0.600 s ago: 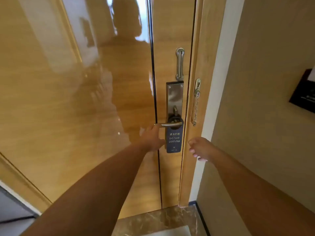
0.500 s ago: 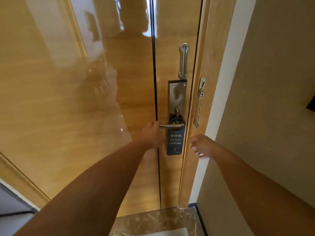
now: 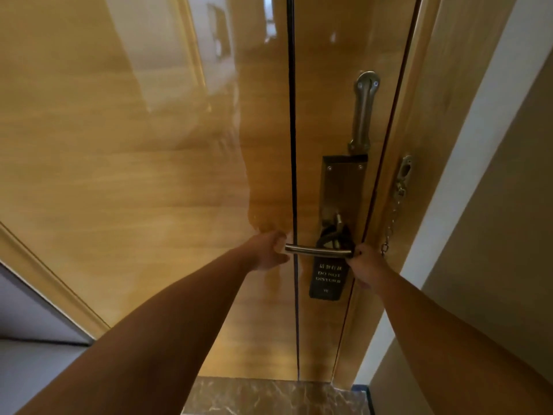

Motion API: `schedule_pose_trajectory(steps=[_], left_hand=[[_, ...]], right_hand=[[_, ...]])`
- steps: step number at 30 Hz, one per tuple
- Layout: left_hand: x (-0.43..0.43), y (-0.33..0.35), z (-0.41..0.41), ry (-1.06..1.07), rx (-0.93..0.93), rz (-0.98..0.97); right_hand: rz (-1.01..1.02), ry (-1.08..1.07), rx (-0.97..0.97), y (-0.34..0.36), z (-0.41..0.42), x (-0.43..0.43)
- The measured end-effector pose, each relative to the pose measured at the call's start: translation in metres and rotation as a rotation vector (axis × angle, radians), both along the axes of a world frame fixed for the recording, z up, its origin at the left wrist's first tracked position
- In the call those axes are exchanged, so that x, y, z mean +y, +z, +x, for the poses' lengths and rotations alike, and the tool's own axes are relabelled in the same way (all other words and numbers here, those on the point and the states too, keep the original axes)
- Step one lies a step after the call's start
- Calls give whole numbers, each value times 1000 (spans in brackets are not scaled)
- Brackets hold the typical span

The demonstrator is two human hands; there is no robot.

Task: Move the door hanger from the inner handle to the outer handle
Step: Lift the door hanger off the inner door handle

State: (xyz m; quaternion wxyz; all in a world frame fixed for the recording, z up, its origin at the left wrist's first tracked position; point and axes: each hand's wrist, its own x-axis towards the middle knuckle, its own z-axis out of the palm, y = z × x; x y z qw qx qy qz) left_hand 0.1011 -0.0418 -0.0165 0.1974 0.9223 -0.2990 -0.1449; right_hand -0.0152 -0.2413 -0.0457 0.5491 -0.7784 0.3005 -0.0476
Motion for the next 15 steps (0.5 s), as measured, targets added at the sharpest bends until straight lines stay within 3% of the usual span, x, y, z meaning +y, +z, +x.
schedule_pose_trajectory(steps=[10,15], left_hand=[[3,9,12,-82,85,161],[6,10,7,-130,80,176]], right_hand=[[-286,87,54,9,-14,-19],[-275,280,104,35,-21,-25]])
